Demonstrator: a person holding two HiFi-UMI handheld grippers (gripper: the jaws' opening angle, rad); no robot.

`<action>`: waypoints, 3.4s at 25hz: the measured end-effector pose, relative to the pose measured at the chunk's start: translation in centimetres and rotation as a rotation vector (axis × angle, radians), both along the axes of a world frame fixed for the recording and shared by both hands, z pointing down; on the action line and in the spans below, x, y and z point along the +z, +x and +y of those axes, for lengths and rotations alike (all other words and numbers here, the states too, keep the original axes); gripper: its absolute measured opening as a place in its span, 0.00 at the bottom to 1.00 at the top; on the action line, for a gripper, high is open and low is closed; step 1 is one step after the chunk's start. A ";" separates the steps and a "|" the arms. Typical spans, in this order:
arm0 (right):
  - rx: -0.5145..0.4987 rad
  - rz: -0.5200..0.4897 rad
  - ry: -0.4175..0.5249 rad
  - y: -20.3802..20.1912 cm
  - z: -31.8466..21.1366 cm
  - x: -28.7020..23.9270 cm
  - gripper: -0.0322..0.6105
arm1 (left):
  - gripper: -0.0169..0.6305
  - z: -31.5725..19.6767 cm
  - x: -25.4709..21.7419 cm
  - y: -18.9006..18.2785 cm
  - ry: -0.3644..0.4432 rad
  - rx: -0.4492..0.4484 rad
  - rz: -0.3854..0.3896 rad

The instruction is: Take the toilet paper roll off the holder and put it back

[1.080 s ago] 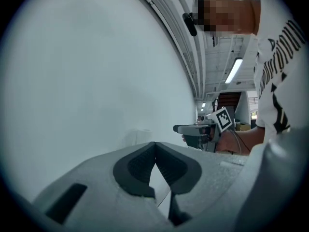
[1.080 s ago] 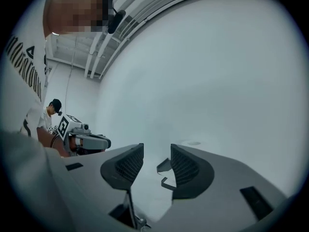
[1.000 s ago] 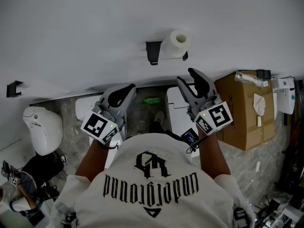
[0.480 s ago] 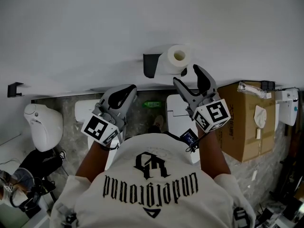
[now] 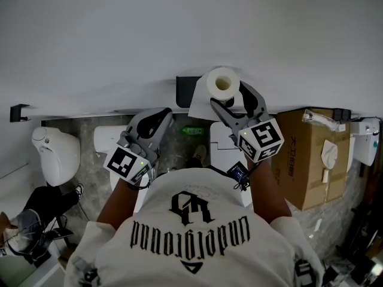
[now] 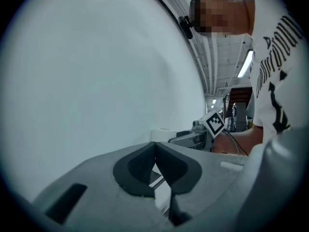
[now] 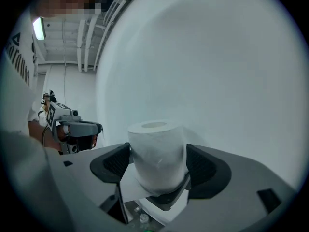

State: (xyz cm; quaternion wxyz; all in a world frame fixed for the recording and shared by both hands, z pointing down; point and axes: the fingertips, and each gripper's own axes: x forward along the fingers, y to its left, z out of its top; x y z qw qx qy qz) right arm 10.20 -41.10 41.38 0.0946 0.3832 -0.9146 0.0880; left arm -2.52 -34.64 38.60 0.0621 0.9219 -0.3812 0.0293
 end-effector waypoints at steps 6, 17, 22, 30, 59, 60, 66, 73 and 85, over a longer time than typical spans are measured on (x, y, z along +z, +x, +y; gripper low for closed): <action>-0.047 0.000 -0.013 -0.7 -0.6 0.6 0.55 | 0.05 -0.8 0.4 -0.1 0.002 -0.017 -0.009; -0.044 0.043 0.022 -1.5 -0.3 0.1 0.55 | 0.05 -0.2 0.1 -1.2 0.008 -0.022 0.000; -0.029 0.046 0.054 -2.2 0.9 -0.9 0.55 | 0.05 1.0 -0.2 -2.1 0.015 -0.018 -0.001; -0.007 0.059 0.102 -3.3 3.9 -3.2 0.55 | 0.05 4.1 -0.8 -4.0 0.005 0.004 0.003; 0.096 0.092 0.223 -10.9 22.6 -7.9 0.55 | 0.05 20.8 -4.0 -12.6 0.135 0.099 0.042; 0.097 0.093 0.224 -11.2 23.3 -7.9 0.55 | 0.05 21.3 -4.1 -12.8 0.136 0.101 0.041; 0.099 0.101 0.221 -11.4 27.3 -8.1 0.55 | 0.05 24.3 -4.7 -12.4 0.149 0.117 0.060; 0.102 0.099 0.228 -9.7 29.1 -8.4 0.55 | 0.05 25.3 -5.1 -10.7 0.160 0.122 0.059; 0.085 0.097 0.217 -3.0 27.2 -8.0 0.55 | 0.05 22.8 -5.2 -4.3 0.148 0.097 0.043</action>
